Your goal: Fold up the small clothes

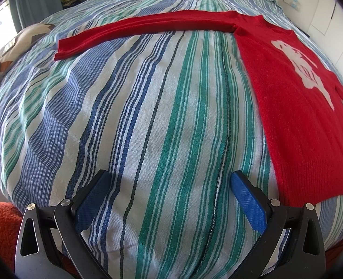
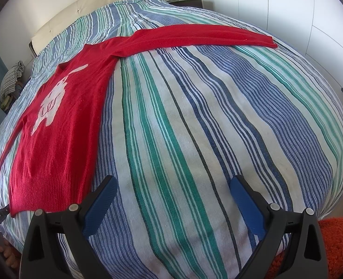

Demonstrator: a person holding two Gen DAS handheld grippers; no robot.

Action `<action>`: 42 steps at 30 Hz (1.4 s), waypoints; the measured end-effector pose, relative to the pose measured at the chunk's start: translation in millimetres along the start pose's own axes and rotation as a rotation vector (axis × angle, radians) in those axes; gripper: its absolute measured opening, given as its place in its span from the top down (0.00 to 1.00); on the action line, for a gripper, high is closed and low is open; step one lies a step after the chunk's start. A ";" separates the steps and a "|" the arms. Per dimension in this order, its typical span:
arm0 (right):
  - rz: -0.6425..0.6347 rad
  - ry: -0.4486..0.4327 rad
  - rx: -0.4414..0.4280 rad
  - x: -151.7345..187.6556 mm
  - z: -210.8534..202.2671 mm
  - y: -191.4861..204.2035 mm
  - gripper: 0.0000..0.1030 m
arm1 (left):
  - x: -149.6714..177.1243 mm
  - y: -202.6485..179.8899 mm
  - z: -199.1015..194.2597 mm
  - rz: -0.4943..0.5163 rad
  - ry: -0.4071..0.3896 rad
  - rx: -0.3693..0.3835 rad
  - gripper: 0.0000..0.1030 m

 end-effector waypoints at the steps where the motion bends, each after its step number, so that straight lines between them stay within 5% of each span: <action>1: 0.000 0.000 0.000 0.1 0.0 0.1 0.06 | 0.0 0.1 0.0 0.000 0.000 0.000 0.00; 42: -0.003 0.004 0.001 2.6 3.9 0.4 0.05 | 0.1 -0.3 0.3 0.008 -0.004 -0.004 0.00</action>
Point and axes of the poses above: each gripper's, at about its wrist camera, not at the fingertips, and z roughly the way its jaws point, y to its left, x to its underside, the point moved 7 cm from there along z, roughly the way its jaws point, and after that the axes turned 3 degrees about -x, right-handed, at the moved point
